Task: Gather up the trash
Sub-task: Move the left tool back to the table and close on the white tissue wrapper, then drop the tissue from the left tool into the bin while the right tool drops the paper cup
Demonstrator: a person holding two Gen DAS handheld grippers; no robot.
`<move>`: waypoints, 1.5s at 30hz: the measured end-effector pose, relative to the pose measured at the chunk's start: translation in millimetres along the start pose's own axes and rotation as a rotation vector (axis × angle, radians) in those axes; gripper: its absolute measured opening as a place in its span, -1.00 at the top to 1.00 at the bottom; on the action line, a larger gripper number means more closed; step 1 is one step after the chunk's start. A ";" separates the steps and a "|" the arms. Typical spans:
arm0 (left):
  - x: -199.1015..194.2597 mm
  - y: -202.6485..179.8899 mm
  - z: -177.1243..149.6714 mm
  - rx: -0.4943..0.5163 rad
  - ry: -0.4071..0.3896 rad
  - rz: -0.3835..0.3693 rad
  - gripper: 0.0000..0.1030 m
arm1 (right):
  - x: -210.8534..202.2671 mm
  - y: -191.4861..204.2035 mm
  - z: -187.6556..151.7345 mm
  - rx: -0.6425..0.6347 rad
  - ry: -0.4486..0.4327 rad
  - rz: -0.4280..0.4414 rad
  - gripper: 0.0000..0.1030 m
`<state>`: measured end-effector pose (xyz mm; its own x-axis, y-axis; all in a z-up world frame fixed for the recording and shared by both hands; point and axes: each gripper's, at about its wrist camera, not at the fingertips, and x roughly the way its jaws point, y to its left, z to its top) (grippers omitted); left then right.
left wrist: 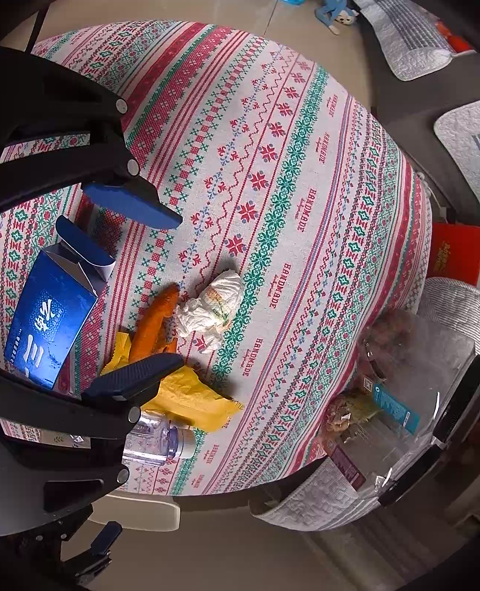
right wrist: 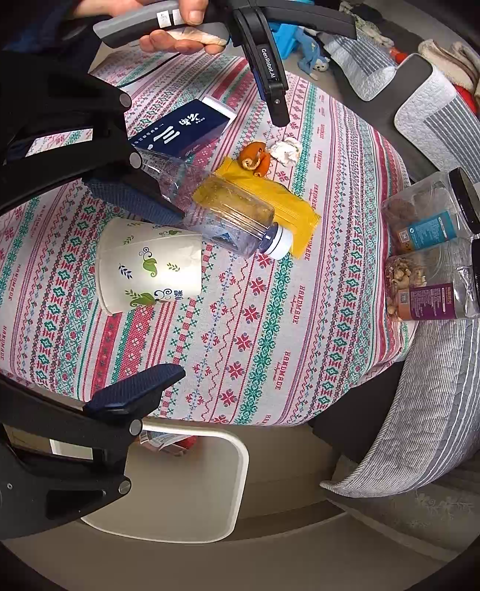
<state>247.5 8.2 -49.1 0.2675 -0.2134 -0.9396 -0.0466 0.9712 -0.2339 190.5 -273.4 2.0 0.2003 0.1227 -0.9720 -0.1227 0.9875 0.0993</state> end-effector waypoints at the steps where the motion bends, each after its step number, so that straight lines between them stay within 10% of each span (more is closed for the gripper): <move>1: 4.2 -0.9 1.9 0.003 0.007 0.005 -0.32 | 2.1 1.8 0.6 -0.004 0.005 -0.001 -0.45; 14: 47.2 -14.2 26.4 0.035 0.057 0.056 -0.08 | 27.6 8.3 6.4 -0.032 0.065 -0.019 -0.45; 18: 54.3 -24.0 31.6 0.049 0.069 0.016 0.27 | 39.3 13.5 6.0 -0.060 0.095 -0.036 -0.45; 45: 22.9 -24.1 35.3 0.080 0.014 0.032 0.46 | 48.2 20.6 1.2 -0.078 0.103 -0.014 -0.03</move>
<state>288.8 -16.3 -56.2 0.2534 -0.1834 -0.9498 0.0222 0.9827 -0.1838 198.7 -247.0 -42.5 0.1021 0.0940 -0.9903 -0.1963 0.9779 0.0725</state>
